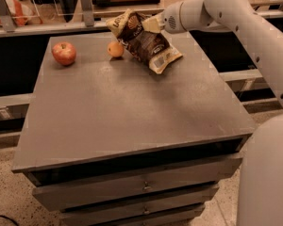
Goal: Move brown chip bag near orange
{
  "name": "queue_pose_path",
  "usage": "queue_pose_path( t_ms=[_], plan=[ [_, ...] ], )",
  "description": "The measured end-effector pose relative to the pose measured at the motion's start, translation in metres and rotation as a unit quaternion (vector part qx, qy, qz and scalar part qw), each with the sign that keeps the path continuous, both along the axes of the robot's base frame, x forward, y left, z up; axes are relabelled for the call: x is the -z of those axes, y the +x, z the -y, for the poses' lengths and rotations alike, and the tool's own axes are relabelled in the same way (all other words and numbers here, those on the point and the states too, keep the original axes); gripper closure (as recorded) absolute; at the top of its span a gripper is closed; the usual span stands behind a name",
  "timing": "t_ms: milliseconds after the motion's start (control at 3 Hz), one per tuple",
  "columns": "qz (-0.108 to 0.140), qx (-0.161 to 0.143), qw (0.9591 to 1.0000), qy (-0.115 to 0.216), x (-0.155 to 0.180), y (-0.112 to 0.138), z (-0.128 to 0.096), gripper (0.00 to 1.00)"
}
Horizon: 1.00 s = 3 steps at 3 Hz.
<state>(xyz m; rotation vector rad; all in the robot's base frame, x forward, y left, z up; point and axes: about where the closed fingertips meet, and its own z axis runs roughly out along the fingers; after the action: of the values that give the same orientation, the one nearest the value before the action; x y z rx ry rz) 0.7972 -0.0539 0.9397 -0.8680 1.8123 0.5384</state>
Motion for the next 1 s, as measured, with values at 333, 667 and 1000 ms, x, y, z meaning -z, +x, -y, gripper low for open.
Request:
queue_pose_path(
  t_ms=[333,667,1000],
  plan=[
    [0.002,0.008,1.0,0.0,-0.0015,-0.0001,0.007,0.6],
    [0.005,0.012,0.9999,-0.002,-0.0038,0.0003,0.012,0.36],
    [0.008,0.013,0.9999,0.001,-0.0057,0.0015,0.0149,0.13]
  ],
)
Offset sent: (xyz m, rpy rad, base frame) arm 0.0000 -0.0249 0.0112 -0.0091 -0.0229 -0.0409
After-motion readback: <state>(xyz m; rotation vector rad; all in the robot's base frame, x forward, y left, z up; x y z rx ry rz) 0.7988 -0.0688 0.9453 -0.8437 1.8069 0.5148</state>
